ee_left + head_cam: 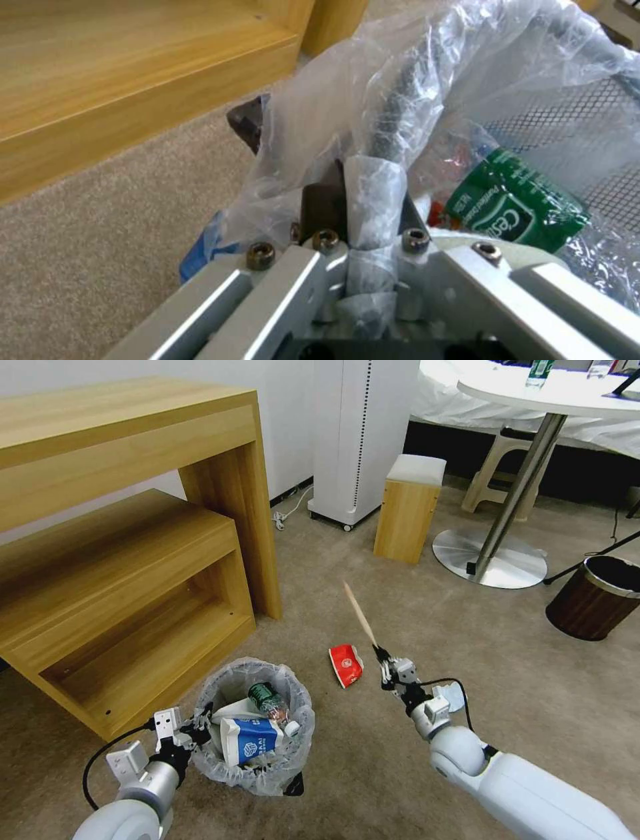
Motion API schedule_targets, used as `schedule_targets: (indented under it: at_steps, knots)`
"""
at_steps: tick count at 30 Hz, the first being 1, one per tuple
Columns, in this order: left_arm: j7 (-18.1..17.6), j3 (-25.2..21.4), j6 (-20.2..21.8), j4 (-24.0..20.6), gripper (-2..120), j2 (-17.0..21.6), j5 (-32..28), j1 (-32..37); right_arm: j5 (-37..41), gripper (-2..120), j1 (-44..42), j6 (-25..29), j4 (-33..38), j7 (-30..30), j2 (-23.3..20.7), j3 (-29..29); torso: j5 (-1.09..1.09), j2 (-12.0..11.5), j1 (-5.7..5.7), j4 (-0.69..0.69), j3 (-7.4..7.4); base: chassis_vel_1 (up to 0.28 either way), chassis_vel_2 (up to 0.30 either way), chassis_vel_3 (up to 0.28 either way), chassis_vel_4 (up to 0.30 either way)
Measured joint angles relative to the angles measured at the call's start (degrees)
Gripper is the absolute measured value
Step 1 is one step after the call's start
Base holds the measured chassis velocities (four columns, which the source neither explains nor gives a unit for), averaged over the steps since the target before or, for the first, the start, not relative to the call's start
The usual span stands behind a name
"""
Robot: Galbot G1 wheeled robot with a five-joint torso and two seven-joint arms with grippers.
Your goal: Pick up the trash bin and place the garbage on the floor into it.
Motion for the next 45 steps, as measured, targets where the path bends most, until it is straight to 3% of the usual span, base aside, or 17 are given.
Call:
schedule_targets:
  at_steps: [9, 13, 21, 45]
  knots:
    - [0.0, -0.2, 0.0, -0.7, 1, -0.2, 0.2, 0.4, 0.3, 0, 3.3, 4.4, 2.4, -5.7, -1.2, -1.8, 0.00, 0.0, 0.00, 0.00, 0.00, 0.000, 0.000, 0.000, 0.000]
    - [-0.1, -0.3, 0.1, -1.4, 1, -0.2, 0.3, 0.7, 2.6, 0, 6.6, 7.8, 4.3, -10.8, -1.8, -4.8, 0.00, 0.0, 0.00, 0.01, 0.00, 0.000, 0.000, 0.000, 0.000]
    - [-0.2, -0.7, 0.2, -1.5, 1, -0.2, 0.4, 1.0, 7.6, 0, 10.0, 5.8, 10.2, -10.8, -4.6, -10.8, 0.00, 0.0, 0.00, 0.00, 0.00, 0.000, 0.000, 0.000, 0.000]
    - [-0.1, -0.3, 0.3, -3.4, 1, -2.0, 1.3, 1.7, 6.1, 0, 21.8, 7.5, 2.5, -11.3, 4.7, -25.5, 0.00, 0.0, 0.00, 0.00, 0.00, 0.000, 0.000, 0.000, 0.000]
